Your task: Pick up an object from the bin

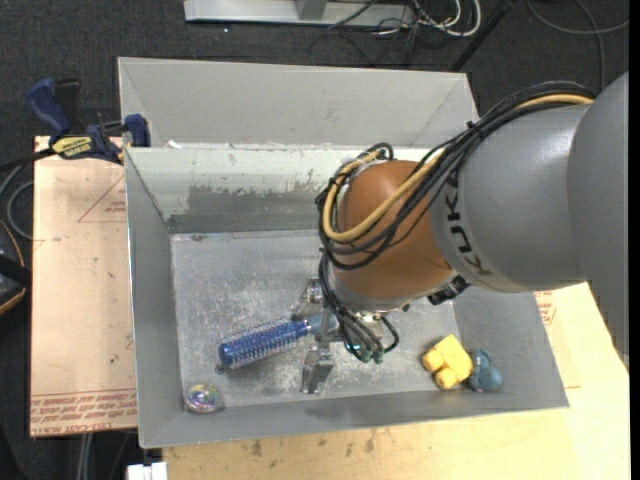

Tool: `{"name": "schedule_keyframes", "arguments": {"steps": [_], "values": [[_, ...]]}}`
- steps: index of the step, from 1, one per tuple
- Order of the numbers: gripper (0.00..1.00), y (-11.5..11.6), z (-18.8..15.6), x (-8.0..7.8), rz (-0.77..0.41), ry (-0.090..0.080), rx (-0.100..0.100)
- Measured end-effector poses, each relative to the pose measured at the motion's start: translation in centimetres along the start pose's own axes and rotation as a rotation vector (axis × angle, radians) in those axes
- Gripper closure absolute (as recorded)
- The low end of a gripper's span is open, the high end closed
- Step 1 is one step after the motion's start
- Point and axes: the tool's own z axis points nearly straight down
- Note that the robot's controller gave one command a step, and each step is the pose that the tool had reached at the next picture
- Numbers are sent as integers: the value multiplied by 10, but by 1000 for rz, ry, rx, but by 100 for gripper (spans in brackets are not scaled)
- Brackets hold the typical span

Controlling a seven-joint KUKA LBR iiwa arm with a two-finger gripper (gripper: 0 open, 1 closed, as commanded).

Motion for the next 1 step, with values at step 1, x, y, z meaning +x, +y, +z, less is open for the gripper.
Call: {"name": "schedule_keyframes", "arguments": {"steps": [1], "values": [[0, -2, 60, -18, -267, -5, 1]]}}
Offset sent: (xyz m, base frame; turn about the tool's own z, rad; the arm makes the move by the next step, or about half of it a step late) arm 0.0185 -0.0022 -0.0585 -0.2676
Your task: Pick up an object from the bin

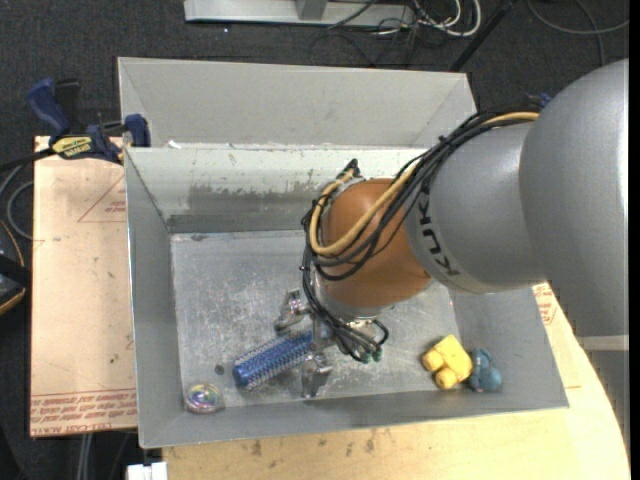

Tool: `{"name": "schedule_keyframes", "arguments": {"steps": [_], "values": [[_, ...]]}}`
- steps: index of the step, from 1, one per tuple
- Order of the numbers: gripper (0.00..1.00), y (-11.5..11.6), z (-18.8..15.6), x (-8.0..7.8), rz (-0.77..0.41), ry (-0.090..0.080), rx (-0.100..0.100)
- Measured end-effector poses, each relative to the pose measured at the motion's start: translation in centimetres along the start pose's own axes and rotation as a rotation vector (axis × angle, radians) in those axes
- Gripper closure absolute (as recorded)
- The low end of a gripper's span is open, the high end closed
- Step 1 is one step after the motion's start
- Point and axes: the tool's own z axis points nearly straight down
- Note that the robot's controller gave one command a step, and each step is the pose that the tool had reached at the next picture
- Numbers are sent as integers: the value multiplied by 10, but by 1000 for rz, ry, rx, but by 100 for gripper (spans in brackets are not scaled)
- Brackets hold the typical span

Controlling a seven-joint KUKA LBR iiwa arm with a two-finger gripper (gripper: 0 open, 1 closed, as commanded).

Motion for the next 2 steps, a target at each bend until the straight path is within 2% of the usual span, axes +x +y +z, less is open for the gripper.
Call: {"name": "schedule_keyframes", "arguments": {"steps": [1, 2], "values": [[100, 0, -1, -1, 1, -3, -1], [100, 6, -129, -7, -31, -13, 1]]}}
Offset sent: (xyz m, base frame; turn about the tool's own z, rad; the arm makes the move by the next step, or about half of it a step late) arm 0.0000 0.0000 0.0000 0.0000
